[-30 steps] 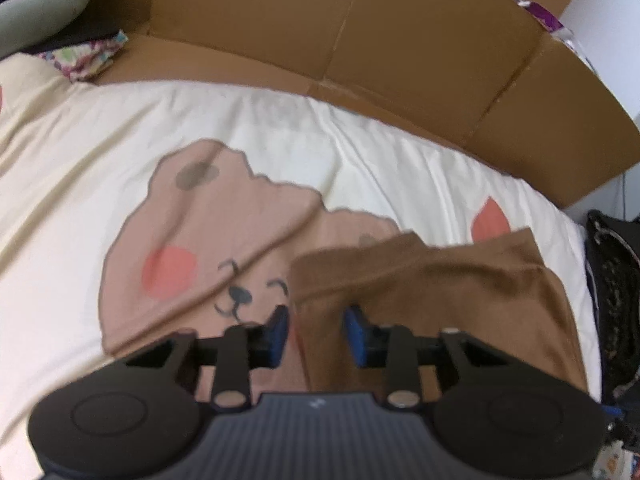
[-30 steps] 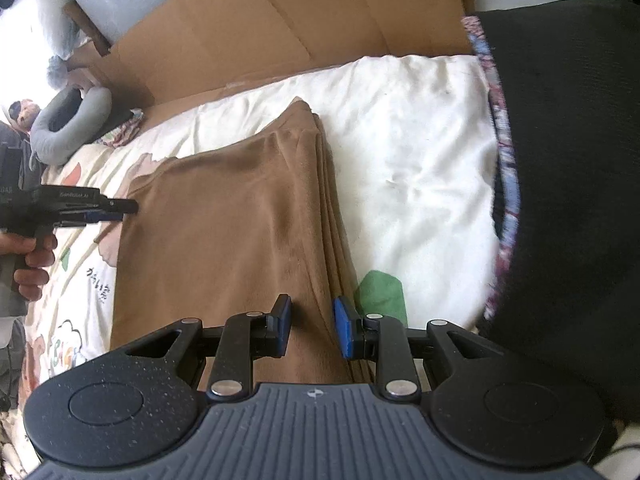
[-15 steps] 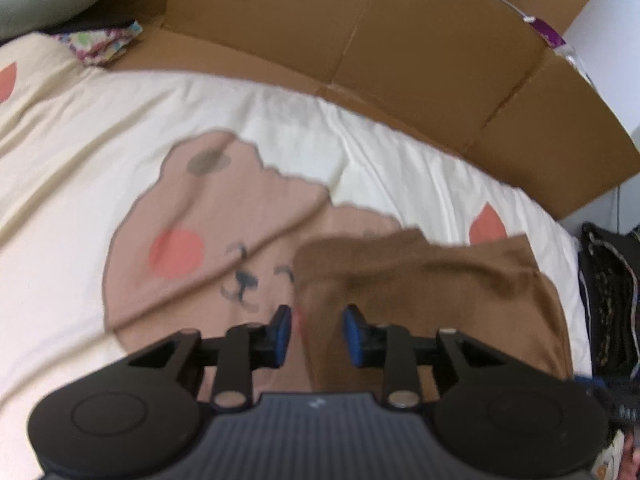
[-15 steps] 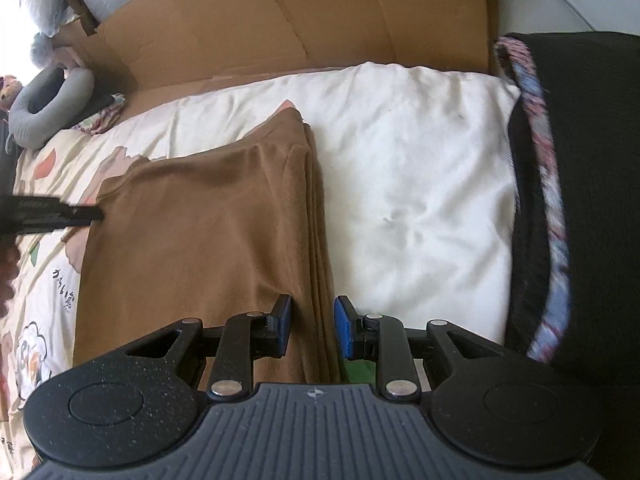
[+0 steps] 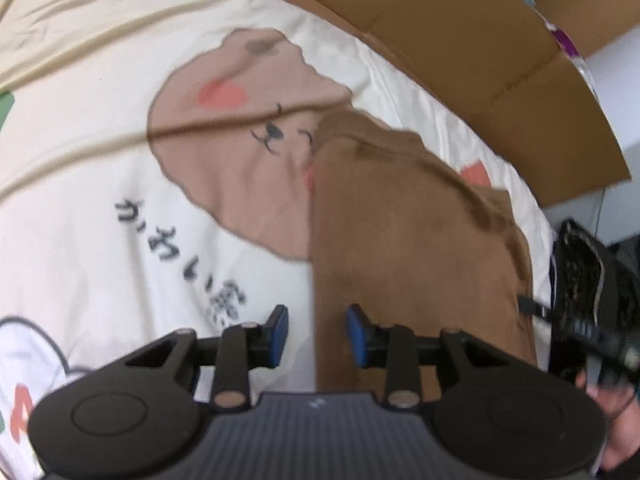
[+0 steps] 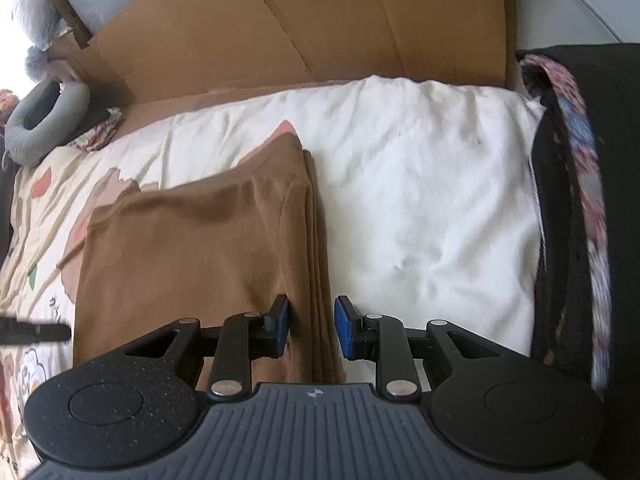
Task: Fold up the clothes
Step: 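Move the left tool to the folded shirt's end and close on it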
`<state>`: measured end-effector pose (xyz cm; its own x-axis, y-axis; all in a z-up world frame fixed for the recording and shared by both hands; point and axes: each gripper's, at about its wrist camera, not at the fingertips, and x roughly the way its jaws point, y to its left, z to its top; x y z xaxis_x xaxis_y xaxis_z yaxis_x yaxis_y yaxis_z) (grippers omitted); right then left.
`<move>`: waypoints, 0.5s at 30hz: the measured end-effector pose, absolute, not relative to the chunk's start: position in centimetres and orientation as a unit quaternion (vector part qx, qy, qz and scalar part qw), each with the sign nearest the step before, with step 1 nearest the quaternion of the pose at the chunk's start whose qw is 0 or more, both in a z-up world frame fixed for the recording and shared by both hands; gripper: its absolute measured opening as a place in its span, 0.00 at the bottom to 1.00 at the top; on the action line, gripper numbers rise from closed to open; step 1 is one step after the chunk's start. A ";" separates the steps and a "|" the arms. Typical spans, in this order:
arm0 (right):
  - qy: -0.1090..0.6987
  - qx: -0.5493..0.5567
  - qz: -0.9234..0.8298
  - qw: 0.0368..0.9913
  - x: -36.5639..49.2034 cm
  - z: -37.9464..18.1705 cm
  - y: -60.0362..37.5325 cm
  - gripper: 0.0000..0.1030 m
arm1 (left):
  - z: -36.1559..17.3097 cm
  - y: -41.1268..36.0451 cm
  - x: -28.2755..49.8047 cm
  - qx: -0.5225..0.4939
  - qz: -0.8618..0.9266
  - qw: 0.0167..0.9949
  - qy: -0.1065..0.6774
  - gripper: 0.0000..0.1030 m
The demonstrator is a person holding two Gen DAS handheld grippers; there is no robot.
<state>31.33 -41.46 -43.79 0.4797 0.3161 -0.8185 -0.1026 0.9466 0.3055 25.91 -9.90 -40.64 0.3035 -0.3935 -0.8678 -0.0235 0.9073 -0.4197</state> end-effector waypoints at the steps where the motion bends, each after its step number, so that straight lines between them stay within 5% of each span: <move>1: 0.495 0.106 0.125 0.853 31.7 -43.8 -41.3 0.27 | -40.6 -10.3 25.6 -0.172 -0.120 0.786 0.582 0.33; 15: 0.481 0.107 0.136 0.860 36.3 -43.5 -40.8 0.27 | -41.7 -11.2 21.9 -0.176 -0.140 0.757 0.614 0.33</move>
